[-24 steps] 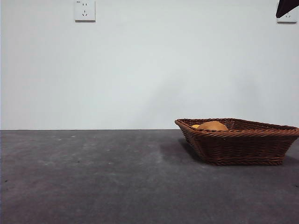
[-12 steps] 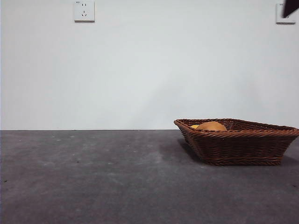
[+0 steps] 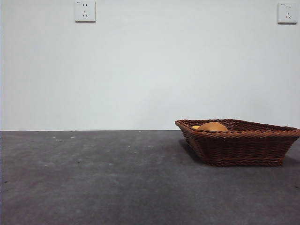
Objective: Help me put the vegetables on the table into the basket
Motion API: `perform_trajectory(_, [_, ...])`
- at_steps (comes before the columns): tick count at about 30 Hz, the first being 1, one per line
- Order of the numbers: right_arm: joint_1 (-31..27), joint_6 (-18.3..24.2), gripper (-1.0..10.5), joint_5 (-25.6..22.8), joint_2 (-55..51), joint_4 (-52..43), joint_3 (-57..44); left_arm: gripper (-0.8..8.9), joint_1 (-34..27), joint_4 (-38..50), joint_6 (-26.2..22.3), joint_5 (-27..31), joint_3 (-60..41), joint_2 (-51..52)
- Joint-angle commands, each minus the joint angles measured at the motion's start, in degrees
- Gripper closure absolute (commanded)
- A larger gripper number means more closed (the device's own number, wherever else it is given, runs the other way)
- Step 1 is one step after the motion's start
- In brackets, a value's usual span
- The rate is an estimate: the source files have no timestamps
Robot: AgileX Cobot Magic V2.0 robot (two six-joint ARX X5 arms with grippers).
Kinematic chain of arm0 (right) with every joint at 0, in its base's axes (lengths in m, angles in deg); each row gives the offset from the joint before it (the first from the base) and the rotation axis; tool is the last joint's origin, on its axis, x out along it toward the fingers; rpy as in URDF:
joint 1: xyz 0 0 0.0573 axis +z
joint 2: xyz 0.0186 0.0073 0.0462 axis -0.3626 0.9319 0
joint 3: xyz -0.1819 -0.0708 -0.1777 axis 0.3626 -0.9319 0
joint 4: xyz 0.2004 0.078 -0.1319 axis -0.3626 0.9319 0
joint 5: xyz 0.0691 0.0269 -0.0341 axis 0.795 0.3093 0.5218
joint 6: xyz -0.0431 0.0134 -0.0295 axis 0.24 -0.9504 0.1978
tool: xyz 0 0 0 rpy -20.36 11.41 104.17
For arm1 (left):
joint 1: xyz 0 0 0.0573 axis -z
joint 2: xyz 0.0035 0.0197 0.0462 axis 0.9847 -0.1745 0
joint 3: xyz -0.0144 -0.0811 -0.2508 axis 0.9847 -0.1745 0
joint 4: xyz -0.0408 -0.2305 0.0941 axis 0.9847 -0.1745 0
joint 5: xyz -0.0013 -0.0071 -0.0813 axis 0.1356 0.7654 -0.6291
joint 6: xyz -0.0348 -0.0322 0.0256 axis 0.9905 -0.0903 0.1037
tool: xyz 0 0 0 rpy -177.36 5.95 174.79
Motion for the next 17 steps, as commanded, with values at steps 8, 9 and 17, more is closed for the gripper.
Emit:
perform_trajectory(8, [0.1,0.7,9.6,-2.1,-32.0,-1.7,-36.0,8.16,-0.2,0.3,-0.6,-0.2,-0.6,0.0])
perform_trajectory(9, [0.1,0.7,9.6,-2.1,-35.0,-1.7,-38.7,8.17,-0.2,0.3,-0.6,-0.2,-0.6,0.0])
perform_trajectory(17, [0.1,0.7,9.6,-2.3,-46.7,-1.7,-50.2,8.17,-0.2,0.3,-0.6,-0.2,-0.6,0.0])
